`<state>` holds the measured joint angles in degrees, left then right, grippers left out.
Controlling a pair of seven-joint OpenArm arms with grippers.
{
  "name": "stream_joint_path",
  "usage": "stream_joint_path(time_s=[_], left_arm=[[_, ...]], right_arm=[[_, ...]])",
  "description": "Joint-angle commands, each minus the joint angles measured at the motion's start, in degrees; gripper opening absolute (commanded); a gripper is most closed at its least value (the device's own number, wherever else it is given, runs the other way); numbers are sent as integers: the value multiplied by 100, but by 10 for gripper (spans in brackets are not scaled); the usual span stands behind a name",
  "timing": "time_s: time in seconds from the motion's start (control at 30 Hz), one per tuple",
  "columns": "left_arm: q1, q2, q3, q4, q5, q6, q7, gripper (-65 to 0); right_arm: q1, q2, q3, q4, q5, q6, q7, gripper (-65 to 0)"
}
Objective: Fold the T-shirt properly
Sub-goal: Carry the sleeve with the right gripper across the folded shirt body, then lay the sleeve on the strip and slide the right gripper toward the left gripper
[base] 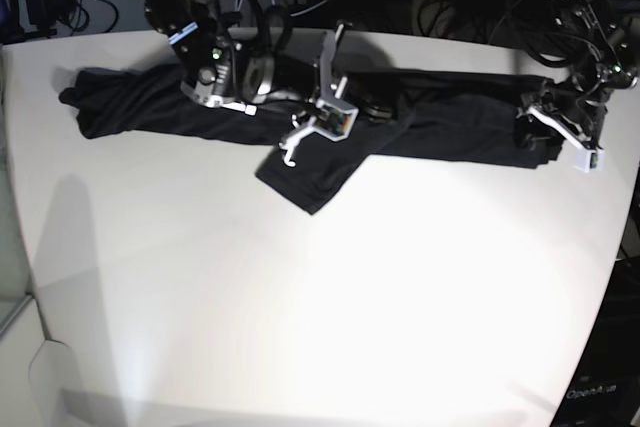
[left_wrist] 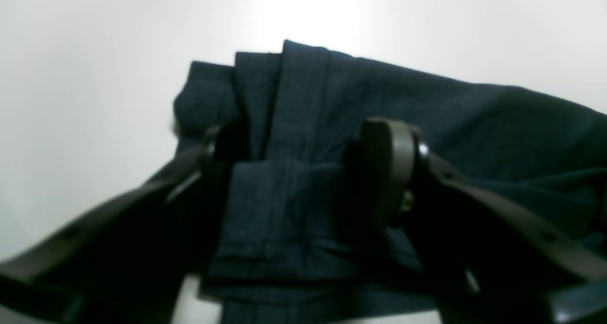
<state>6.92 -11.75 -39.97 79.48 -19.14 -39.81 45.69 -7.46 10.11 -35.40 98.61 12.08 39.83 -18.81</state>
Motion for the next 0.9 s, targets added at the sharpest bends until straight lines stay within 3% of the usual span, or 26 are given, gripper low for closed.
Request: stream_joint_path(time_s=[0.0,0.07,0.17,0.37,0.47,0.7,0.87], left_arm=[[-46,-87,-17,82,-95,-19,-108,-287],[-46,-87,-17,82,-95,-19,-108,-287],[-63,-87,-17,82,-86,-19,-108,-287],[-72,-87,-17,82,-104,-19,-108,-287],[-72,-87,-17,82,-104,-19,-108,-287],[-28,-87,-34,82,-95,-19,-108,-287],[-28,-87,-43,82,-95,-19,-90,-287]], right_arm=[[91,-57,1,60,107,17,171,-627],[118,-75,1,-10,107,17,171,-624],[127,-75,-8,-63,107,17,180,-557],[197,-75,-201,-54,107,17,171,-296],[250,-75,-201,-54,107,17,171,-202],[768,119,10,-116,115,17,162,-190],[1085,110,599,-828,124,17,162,-184]])
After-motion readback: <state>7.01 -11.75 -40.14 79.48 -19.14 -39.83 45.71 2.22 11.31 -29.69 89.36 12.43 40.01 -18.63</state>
